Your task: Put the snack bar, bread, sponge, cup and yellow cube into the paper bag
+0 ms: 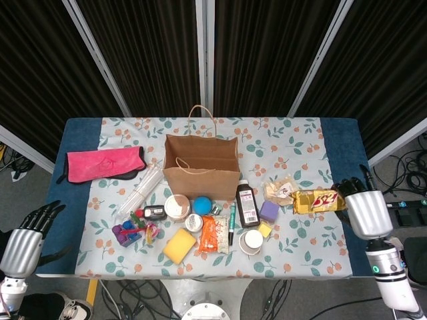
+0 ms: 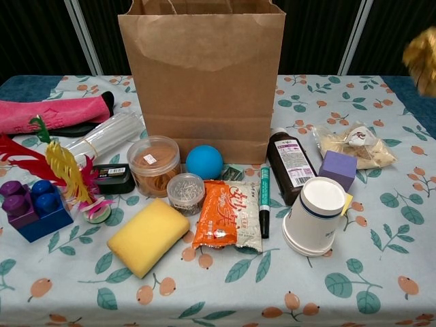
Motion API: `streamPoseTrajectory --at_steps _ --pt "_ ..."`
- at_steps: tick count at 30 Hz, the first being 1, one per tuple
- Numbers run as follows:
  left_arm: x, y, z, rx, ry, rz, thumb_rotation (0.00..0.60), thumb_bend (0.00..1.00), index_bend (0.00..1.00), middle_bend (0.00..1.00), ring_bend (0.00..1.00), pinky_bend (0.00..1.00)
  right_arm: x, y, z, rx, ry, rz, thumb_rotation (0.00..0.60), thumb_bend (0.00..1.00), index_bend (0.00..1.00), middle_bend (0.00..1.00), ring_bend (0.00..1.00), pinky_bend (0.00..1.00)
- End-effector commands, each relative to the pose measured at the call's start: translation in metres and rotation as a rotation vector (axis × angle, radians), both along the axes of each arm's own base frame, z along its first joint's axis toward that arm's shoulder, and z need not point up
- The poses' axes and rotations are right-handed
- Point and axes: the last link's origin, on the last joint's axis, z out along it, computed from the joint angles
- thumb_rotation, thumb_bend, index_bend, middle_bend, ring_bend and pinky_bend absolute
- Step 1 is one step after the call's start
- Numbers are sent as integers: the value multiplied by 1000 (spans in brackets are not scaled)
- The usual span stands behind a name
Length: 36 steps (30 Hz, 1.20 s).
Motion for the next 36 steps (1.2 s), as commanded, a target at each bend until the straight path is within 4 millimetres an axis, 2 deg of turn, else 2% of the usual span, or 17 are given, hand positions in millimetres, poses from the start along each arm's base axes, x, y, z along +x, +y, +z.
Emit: streamPoseTrajectory --at_steps 1,5,9,14,17,25,31,36 --pt "0 0 1 0 -4 1 600 156 201 230 176 222 48 -18 35 -121 -27 72 600 235 594 493 325 141" --pt "-2 3 4 0 -8 6 600 156 201 230 177 222 106 -40 31 -167 47 159 600 241 595 493 325 182" --pt "-4 6 8 8 -18 9 600 156 201 230 176 222 163 -59 15 -196 165 243 600 245 595 495 326 191" --pt "-5 7 11 5 -38 14 600 156 201 230 176 222 218 -84 -6 -233 332 268 600 246 595 495 326 194" --pt "-5 10 11 3 -46 9 600 156 201 230 176 222 242 -93 -19 -248 407 273 600 245 595 496 326 196" --pt "-1 20 15 18 -100 1 600 156 201 230 177 222 285 -95 -59 -286 608 272 600 250 595 496 326 206" --pt "-2 25 16 16 -131 0 600 156 201 230 176 222 299 -92 -92 -277 774 229 600 257 595 497 326 189" --pt "-4 25 19 24 -144 2 600 156 201 230 177 222 310 -95 -113 -280 814 195 600 265 595 497 326 189"
